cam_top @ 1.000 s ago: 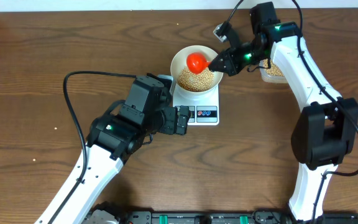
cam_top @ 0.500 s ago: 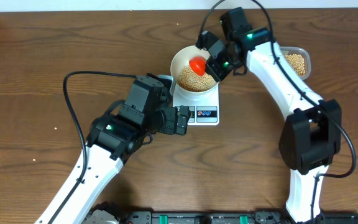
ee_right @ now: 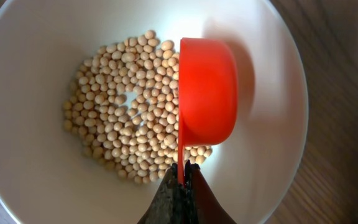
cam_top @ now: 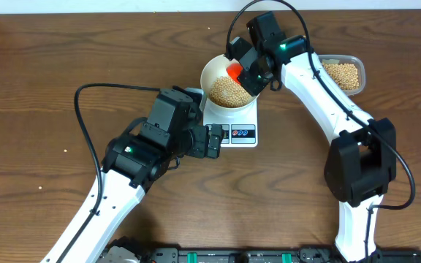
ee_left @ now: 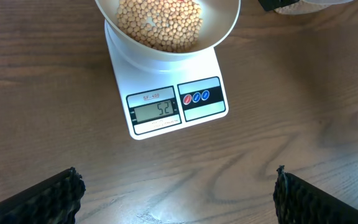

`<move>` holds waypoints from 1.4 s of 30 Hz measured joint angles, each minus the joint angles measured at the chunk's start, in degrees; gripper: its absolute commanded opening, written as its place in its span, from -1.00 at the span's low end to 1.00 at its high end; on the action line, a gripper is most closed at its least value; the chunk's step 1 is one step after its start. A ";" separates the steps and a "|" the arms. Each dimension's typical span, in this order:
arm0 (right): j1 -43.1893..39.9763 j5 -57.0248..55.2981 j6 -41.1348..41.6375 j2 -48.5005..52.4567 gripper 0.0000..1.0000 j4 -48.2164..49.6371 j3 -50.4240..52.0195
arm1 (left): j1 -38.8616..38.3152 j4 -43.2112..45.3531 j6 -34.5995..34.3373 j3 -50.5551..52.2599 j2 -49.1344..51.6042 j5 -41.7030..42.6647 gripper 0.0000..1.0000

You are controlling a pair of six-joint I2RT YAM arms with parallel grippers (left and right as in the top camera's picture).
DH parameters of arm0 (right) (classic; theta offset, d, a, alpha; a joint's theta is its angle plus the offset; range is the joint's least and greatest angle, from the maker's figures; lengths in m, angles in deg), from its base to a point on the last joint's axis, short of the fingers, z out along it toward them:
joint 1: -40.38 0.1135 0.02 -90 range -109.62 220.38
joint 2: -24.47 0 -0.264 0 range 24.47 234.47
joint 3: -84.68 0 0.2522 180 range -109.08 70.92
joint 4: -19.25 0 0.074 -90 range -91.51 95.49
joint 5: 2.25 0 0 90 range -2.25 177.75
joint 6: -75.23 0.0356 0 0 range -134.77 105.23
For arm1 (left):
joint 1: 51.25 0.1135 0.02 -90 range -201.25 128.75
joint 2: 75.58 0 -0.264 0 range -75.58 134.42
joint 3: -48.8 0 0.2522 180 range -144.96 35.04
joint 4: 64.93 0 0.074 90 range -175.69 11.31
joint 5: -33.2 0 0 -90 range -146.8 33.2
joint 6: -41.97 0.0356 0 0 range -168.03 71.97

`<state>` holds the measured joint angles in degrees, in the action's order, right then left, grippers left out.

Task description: Scoop item into bowl and weigh 50g on scale

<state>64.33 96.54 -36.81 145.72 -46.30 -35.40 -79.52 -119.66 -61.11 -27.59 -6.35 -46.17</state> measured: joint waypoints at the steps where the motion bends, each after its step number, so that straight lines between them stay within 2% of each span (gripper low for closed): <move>1: 0.04 0.13 0.00 0.00 -0.98 -0.22 0.00 | 0.00 0.00 0.00 0.00 0.00 0.00 0.99; 19: 1.40 7.69 0.22 -0.02 -0.98 -4.17 0.09 | 0.00 0.00 0.00 0.00 0.00 0.00 0.99; 26: 0.15 11.76 3.50 -0.02 -0.98 -3.80 0.11 | 0.00 0.00 0.00 0.00 0.00 0.00 0.99; 34: -6.69 25.33 7.96 -0.02 -0.97 -1.97 0.11 | 0.00 0.00 0.00 0.00 0.00 0.00 0.99; 42: -13.77 40.96 9.09 -0.02 -0.97 -1.53 0.11 | 0.00 0.00 0.00 0.00 0.00 0.00 0.99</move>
<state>50.56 137.50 -27.72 145.70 -47.83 -35.29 -79.52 -119.66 -61.11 -27.59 -6.35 -46.17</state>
